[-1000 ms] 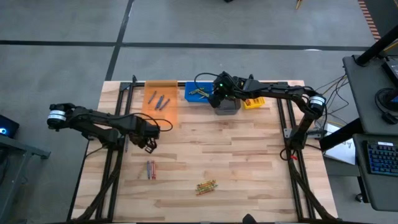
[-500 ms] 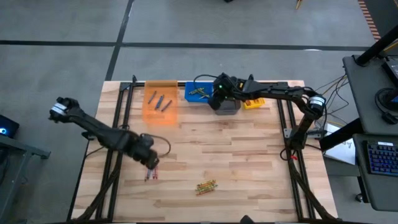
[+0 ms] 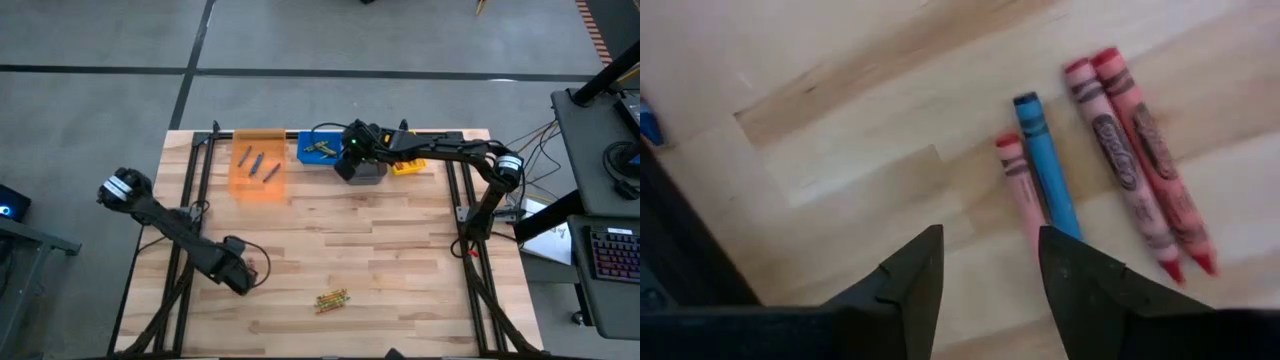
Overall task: Sort crayons
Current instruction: Put the red crayon into the black bin
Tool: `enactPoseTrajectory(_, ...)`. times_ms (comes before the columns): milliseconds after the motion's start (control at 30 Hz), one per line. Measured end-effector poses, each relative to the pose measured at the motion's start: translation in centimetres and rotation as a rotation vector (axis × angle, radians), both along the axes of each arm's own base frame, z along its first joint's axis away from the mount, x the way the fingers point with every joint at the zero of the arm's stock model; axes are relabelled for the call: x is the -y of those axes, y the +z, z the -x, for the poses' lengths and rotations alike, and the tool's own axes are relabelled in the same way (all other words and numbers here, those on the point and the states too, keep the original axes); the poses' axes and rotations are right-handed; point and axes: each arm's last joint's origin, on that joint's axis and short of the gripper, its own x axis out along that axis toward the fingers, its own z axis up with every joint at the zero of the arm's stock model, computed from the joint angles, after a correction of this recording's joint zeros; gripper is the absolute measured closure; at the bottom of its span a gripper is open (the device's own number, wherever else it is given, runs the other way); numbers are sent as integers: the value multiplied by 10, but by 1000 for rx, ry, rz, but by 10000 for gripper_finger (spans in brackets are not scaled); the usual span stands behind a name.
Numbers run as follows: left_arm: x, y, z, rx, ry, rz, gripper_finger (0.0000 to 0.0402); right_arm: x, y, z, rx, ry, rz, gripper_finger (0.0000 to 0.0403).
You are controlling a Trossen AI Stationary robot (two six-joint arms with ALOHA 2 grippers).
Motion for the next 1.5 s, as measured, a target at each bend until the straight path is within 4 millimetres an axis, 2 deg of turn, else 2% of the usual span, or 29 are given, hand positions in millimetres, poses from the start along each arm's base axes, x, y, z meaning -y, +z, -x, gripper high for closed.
enactPoseTrajectory(400,10,-19,-9,19,-11,-17,253,-3,-1,0,-18,8,-9,280)
enactPoseTrajectory(633,11,-23,-10,3,-9,-30,259,-7,-1,-1,-20,18,-10,280)
enactPoseTrajectory(733,13,-23,-9,17,-17,-39,291,-9,-2,-2,-23,22,-10,280)
enactPoseTrajectory(900,13,-24,-8,28,-18,-41,384,-9,-2,-2,-26,30,-7,280)
enactPoseTrajectory(1000,12,-17,-5,47,-28,-26,391,-9,-3,-2,-35,43,0,280)
enactPoseTrajectory(1067,8,-7,-1,53,-37,-27,396,-10,-3,-2,-42,55,7,280)
enactPoseTrajectory(1167,2,23,0,193,-54,-46,399,-10,-3,-2,-46,63,12,280)
enactPoseTrajectory(1333,-21,79,1,574,-71,-218,400,-22,-15,-3,-63,104,13,280)
enactPoseTrajectory(1500,-43,126,-7,913,-264,-433,401,-45,-34,-10,-2,233,12,280)
